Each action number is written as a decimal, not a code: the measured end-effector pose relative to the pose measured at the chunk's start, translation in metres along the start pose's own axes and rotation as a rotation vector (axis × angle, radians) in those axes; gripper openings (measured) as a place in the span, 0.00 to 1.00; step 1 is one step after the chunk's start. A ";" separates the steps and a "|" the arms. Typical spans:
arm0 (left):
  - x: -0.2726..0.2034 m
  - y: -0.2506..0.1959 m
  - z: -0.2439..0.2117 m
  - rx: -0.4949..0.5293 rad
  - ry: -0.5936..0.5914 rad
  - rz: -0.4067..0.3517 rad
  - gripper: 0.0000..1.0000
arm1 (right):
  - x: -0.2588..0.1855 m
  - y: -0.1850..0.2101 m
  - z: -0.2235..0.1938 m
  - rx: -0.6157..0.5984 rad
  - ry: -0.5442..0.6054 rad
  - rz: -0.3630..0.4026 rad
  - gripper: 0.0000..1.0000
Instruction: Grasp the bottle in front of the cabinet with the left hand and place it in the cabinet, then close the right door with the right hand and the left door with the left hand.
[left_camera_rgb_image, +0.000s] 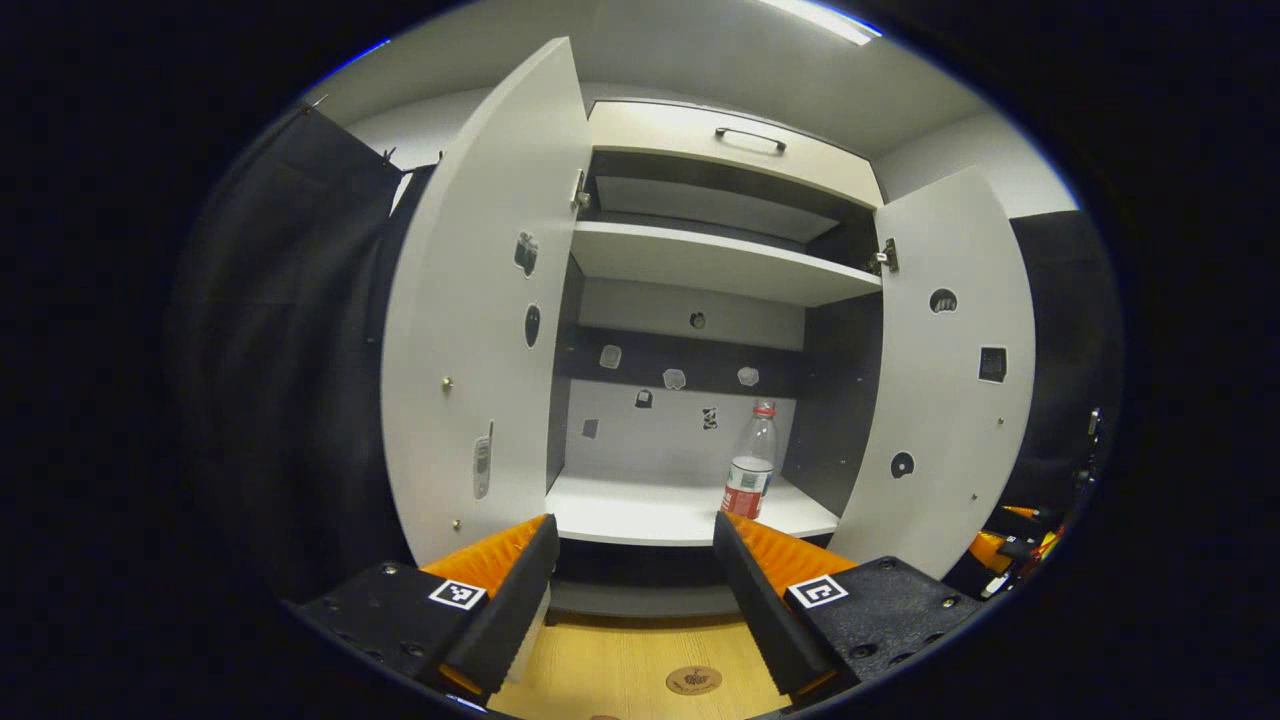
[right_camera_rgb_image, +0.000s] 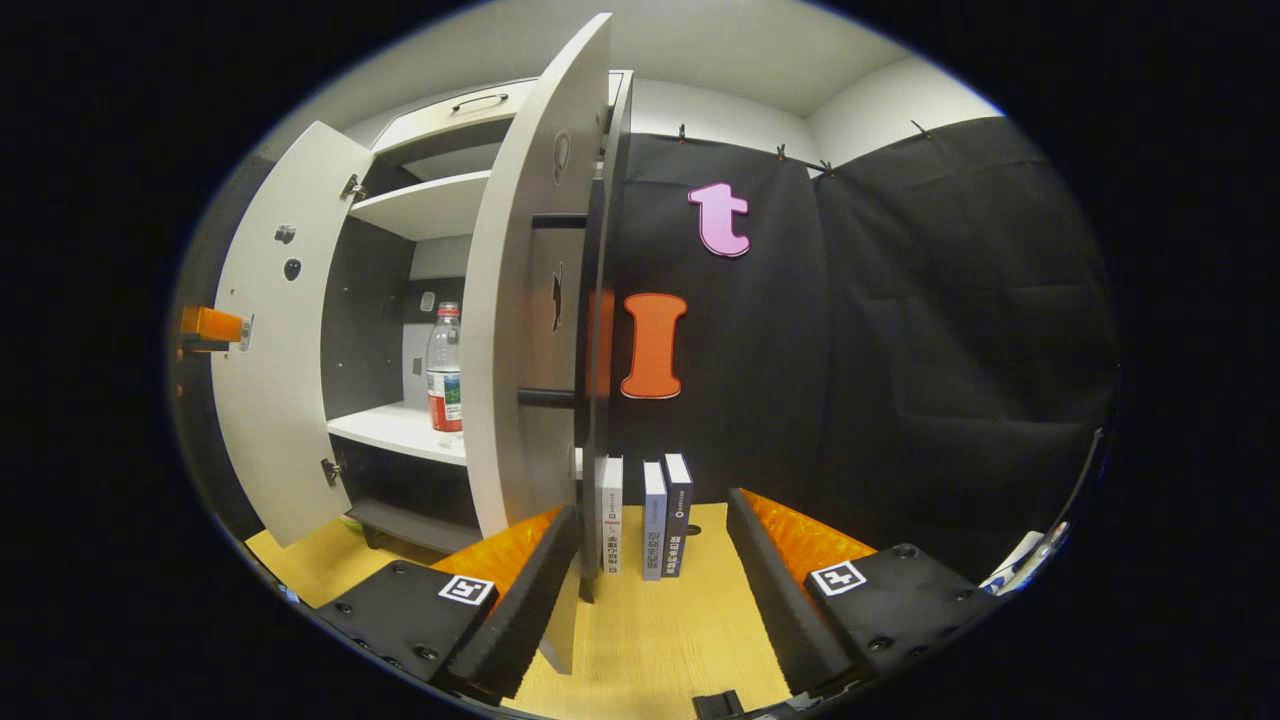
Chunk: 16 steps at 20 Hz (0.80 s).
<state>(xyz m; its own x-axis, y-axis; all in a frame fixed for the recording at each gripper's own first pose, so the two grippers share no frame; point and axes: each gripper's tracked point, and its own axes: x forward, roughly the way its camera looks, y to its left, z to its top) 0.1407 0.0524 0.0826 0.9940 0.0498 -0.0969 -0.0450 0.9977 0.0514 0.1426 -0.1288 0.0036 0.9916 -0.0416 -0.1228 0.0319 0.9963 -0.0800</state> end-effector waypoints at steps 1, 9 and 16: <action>-0.008 0.005 0.003 -0.007 -0.008 -0.001 0.95 | 0.001 0.004 0.001 0.000 -0.006 0.000 0.99; -0.047 0.045 0.018 0.028 -0.058 0.045 0.95 | 0.002 0.021 0.007 -0.063 -0.013 -0.010 0.94; -0.061 0.076 0.015 0.020 -0.053 0.048 0.95 | 0.006 0.078 0.008 -0.054 -0.019 0.039 0.94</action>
<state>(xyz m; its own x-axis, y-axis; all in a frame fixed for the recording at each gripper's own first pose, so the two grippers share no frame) 0.0786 0.1241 0.1073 0.9947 0.0946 -0.0409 -0.0913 0.9930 0.0748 0.1519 -0.0506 0.0050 0.9941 -0.0008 -0.1084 -0.0133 0.9915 -0.1293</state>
